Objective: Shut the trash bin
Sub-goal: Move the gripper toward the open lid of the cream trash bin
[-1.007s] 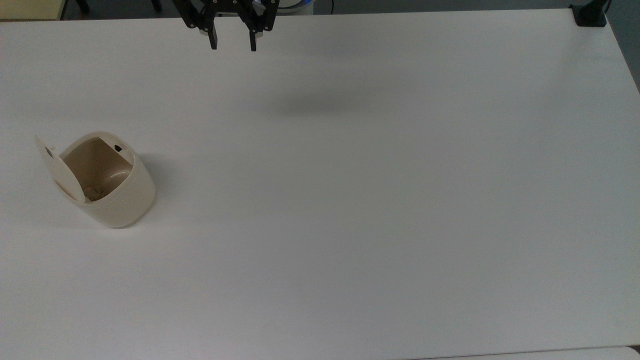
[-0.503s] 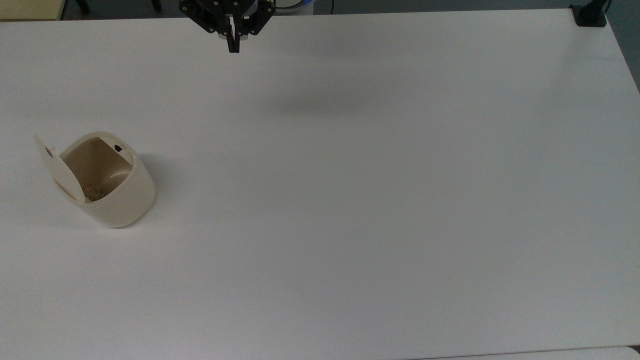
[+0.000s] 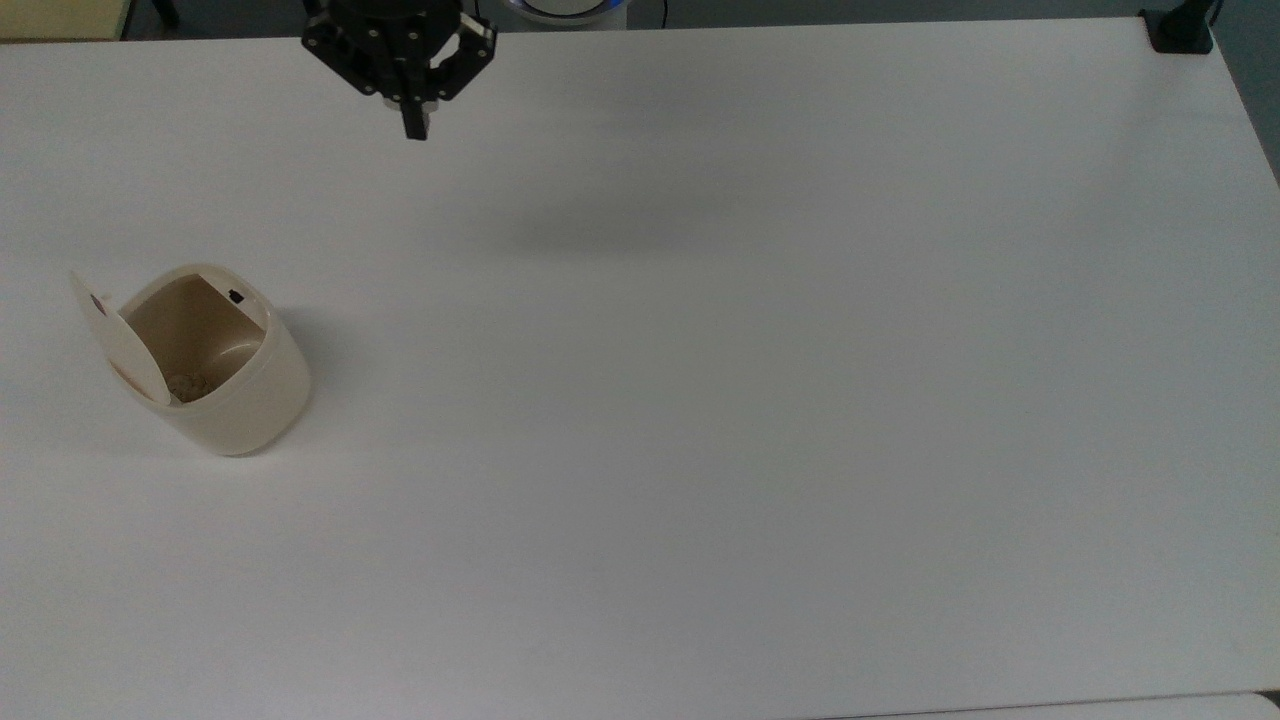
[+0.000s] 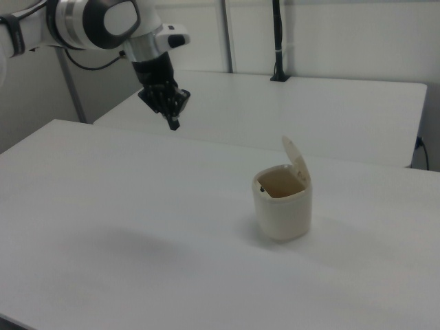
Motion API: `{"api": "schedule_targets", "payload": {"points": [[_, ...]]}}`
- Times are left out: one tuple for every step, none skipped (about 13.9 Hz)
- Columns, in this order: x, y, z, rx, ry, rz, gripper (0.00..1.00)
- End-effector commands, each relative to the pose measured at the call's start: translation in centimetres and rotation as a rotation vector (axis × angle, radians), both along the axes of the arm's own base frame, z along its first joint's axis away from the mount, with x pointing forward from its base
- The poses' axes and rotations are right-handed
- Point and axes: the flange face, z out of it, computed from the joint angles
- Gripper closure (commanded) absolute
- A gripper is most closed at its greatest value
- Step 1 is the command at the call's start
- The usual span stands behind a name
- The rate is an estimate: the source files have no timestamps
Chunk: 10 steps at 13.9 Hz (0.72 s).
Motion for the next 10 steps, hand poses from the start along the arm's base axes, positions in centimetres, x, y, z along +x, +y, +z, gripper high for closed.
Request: {"api": "schedule_targets", "payload": {"points": [[0.5, -4.7, 2.4, -0.022, -0.136, -0.091, 1.0], [0.7, -5.9, 2.9, -0.03, -0.185, -0.121, 1.0], [1.0, -7.3, 3.3, -0.036, -0.238, -0.152, 1.0], [1.4, -9.6, 3.1, -0.04, -0.29, -0.208, 1.0], [1.6, -11.1, 3.0, -0.045, -0.321, -0.238, 1.0], [2.4, -13.0, 2.3, -0.058, -0.367, -0.261, 1.0], [2.7, -14.1, 2.5, -0.064, -0.414, -0.28, 1.0], [3.1, -16.0, 1.9, -0.07, -0.467, -0.323, 1.0], [3.5, -17.6, 1.4, -0.08, -0.518, -0.36, 1.0], [3.6, -18.7, 1.0, -0.089, -0.542, -0.383, 1.0]]}}
